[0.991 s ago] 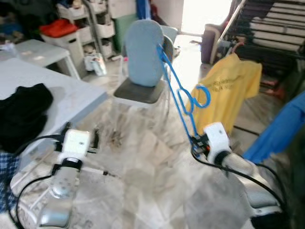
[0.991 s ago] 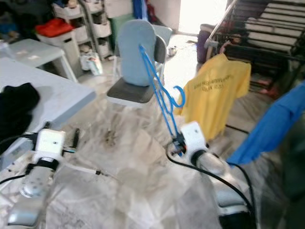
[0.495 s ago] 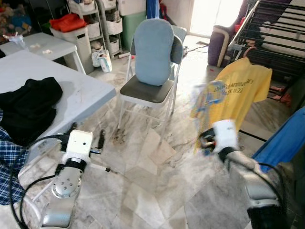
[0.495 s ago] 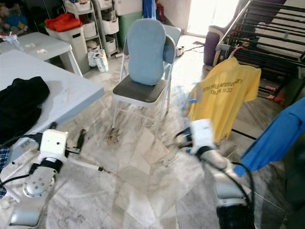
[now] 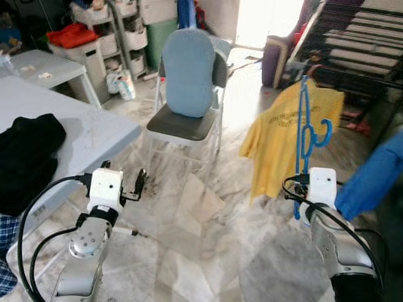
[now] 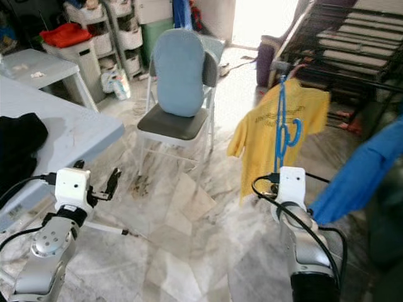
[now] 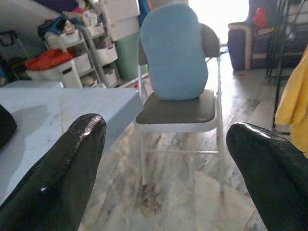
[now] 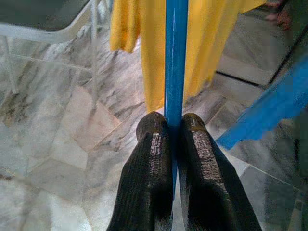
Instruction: Hang hanger
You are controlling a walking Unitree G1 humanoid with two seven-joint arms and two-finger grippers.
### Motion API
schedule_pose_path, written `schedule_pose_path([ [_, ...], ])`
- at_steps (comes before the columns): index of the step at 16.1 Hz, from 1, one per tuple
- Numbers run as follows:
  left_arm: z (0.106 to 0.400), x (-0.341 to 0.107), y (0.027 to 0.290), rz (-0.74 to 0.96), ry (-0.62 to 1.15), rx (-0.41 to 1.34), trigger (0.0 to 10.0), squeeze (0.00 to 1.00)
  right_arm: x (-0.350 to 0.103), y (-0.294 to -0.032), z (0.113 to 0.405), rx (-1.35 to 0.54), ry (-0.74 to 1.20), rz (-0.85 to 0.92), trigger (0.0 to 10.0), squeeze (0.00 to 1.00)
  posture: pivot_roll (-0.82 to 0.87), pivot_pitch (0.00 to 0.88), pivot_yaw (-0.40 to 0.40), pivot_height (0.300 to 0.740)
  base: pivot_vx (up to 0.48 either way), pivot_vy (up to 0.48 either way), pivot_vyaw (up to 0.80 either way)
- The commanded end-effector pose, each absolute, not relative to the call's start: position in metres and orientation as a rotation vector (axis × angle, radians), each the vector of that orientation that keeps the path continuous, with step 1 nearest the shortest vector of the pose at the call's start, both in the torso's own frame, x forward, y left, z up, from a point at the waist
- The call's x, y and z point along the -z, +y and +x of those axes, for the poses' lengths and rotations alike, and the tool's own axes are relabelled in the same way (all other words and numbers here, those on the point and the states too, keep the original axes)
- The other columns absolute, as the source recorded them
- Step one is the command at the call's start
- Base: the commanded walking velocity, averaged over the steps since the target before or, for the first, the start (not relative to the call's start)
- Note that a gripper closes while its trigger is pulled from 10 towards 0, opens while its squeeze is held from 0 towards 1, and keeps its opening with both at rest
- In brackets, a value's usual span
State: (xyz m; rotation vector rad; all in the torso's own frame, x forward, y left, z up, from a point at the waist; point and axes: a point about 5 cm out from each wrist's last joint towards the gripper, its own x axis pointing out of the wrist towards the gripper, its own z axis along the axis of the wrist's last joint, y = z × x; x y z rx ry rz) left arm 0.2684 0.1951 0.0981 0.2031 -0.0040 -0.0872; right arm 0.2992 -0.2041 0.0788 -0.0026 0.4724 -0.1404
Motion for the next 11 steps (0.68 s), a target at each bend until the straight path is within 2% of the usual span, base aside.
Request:
schedule_pose_path([
  [1,0.272,-0.101,0.191,0.201,-0.008,0.113,10.0,0.0,-0.079,-0.207,0.3,0.158,0.487,0.0,10.0,0.0,-0.06,0.0,0.01,0.74,0.409,0.0,0.0],
  [3,0.272,-0.099,0.189,0.194,-0.002,0.126,10.0,0.0,-0.071,-0.208,0.294,0.171,0.553,0.022,10.0,0.0,-0.06,0.0,0.009,0.74,0.407,0.0,0.0],
  [10,0.274,-0.095,0.182,0.18,0.015,0.167,10.0,0.0,-0.063,-0.207,0.291,0.213,0.633,0.014,10.0,0.0,-0.06,0.0,0.004,0.74,0.411,0.0,-0.74],
  [11,0.278,-0.097,0.182,0.185,0.014,0.176,10.0,0.0,-0.061,-0.206,0.29,0.212,0.65,0.018,10.0,0.0,-0.07,0.0,0.006,0.74,0.409,0.247,-0.77],
])
